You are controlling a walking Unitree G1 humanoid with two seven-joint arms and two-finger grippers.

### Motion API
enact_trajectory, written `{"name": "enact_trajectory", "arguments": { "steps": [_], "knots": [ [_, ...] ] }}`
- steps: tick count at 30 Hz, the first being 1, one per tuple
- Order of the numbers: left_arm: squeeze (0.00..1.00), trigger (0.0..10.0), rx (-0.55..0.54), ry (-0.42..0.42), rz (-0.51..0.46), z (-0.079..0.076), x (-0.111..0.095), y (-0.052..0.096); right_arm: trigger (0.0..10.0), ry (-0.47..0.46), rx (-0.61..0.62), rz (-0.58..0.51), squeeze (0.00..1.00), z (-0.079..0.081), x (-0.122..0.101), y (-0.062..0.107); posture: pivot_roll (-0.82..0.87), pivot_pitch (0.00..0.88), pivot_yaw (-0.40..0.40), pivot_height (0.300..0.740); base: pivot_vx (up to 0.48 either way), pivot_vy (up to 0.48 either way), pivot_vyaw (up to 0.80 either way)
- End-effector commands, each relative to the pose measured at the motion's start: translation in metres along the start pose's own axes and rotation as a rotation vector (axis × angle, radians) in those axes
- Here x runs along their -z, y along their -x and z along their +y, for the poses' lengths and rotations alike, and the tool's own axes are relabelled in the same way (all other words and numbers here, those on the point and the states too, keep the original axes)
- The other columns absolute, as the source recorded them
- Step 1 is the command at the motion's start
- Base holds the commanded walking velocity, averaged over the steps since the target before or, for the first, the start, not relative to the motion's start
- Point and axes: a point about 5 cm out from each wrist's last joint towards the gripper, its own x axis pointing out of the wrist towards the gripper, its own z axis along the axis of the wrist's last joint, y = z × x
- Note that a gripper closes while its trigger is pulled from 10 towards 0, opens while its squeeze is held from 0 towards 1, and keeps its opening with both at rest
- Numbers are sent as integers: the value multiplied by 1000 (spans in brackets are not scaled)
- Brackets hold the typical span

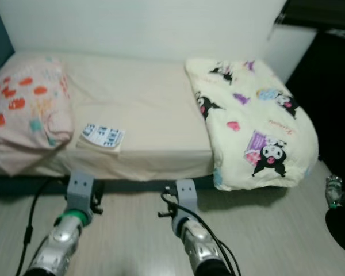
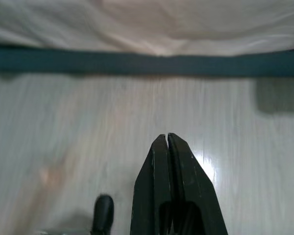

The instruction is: Clean up the room

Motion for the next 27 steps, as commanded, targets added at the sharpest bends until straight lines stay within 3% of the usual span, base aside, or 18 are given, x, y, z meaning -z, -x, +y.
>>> {"name": "enact_trajectory", "arguments": {
  "steps": [1,12,17,19,23,27],
  "knots": [
    [0,10000,8,-5,40,-1,7,2,10000,-11,10,34,0,-1,8,1,-12,0,-29,740,0,0,0],
    [0,10000,29,-10,115,-2,19,3,10000,16,17,106,0,-3,16,1,-10,0,-30,740,0,0,0],
    [0,10000,61,-22,203,-6,36,7,10000,52,6,168,0,-4,31,4,-9,0,-27,740,0,0,0],
    [0,10000,38,-36,319,-4,62,20,10000,73,38,207,0,-11,49,12,4,0,-25,740,0,0,0],
    [0,10000,0,-32,414,0,85,35,10000,53,90,237,0,-18,65,20,8,0,-22,740,0,0,0],
    [0,10000,-60,-40,526,10,114,61,10000,-16,156,279,0,-22,91,34,19,6,9,740,0,0,0]
  ]
}}
